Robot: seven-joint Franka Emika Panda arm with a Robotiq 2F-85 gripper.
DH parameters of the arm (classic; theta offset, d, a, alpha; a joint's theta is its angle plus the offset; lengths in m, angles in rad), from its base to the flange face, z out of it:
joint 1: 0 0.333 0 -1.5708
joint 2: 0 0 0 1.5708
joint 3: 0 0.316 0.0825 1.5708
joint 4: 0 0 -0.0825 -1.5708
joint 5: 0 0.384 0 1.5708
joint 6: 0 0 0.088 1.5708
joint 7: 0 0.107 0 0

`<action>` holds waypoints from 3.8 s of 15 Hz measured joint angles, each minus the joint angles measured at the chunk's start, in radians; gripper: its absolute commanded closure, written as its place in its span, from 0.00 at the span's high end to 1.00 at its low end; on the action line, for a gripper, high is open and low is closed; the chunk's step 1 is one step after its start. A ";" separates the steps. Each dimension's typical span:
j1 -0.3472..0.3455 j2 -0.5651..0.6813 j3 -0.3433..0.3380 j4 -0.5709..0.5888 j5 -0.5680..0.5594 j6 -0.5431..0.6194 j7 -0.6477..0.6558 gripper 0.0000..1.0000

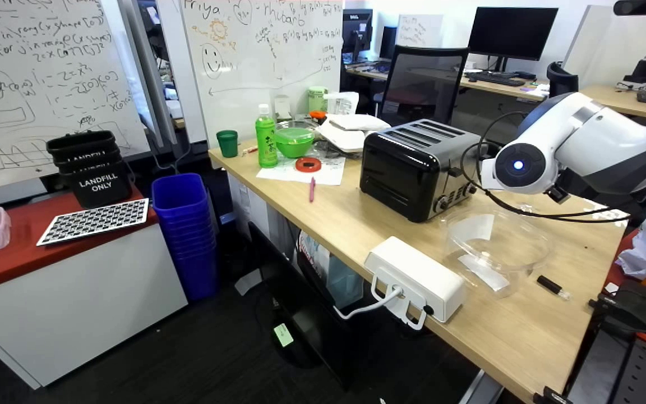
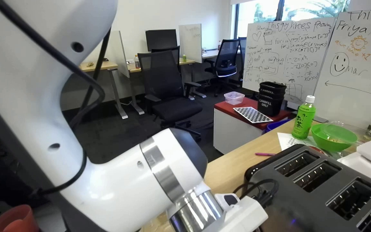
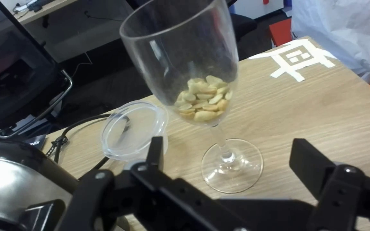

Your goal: Pour the contents in the wine glass into the clear bowl

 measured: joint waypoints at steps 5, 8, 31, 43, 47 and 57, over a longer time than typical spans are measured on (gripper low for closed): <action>0.007 0.056 0.004 0.071 0.015 -0.044 0.001 1.00; 0.006 0.098 0.002 0.087 0.014 -0.076 0.001 1.00; -0.015 0.294 -0.011 0.236 0.114 -0.170 0.022 1.00; -0.022 0.333 -0.020 0.282 0.156 -0.208 0.023 0.32; -0.022 0.335 -0.020 0.287 0.174 -0.210 0.023 0.24; -0.020 0.334 -0.012 0.299 0.282 -0.219 0.024 0.96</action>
